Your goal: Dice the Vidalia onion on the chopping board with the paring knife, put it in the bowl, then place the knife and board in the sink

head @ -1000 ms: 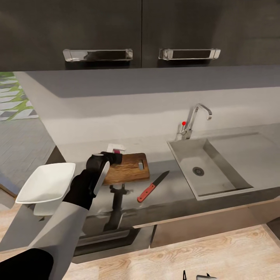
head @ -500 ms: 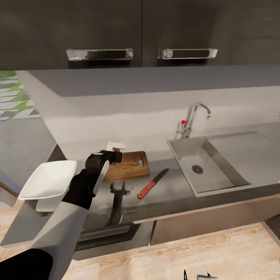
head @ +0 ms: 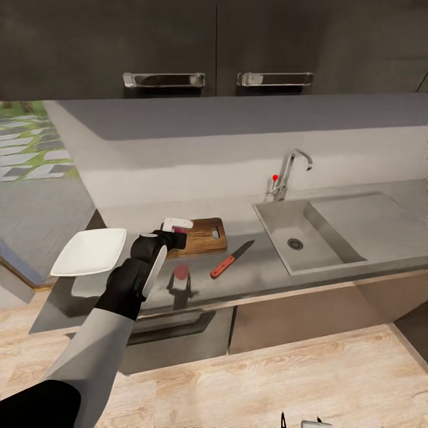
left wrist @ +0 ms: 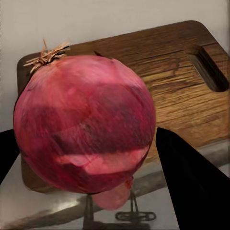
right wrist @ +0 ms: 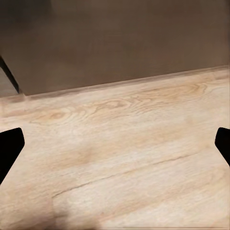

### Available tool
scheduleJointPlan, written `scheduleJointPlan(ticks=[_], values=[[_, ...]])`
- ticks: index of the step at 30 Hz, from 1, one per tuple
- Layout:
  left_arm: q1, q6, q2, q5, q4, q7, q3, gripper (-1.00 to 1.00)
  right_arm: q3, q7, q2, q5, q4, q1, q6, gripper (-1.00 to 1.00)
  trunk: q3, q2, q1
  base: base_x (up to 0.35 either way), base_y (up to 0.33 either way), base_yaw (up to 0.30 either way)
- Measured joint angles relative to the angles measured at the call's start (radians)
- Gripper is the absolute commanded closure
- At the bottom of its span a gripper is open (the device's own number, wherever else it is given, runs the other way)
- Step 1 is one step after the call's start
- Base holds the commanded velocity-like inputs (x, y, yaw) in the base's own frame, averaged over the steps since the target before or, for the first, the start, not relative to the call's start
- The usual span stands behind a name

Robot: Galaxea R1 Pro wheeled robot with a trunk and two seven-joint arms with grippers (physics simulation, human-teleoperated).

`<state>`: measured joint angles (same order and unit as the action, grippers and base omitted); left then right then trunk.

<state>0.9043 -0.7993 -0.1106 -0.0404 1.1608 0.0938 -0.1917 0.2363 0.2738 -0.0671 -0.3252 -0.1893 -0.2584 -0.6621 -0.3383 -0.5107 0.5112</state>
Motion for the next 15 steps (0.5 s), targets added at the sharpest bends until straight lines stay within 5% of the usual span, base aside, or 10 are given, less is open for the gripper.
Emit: scheduleJointPlan(ticks=[7,15], values=[[0.000,0.000,0.000,0.000,0.000,0.000,0.000,1.00,0.000,0.000,0.000,0.000,0.000,0.000,0.000,-1.00,0.000,0.000,0.000,0.010,0.000,0.000],[0.000,0.000,-0.001,0.000,-0.002,0.000,0.000,1.00,0.000,0.000,0.000,0.000,0.000,0.000,0.000,-1.00,0.000,0.000,-0.001,0.246,0.000,0.000]])
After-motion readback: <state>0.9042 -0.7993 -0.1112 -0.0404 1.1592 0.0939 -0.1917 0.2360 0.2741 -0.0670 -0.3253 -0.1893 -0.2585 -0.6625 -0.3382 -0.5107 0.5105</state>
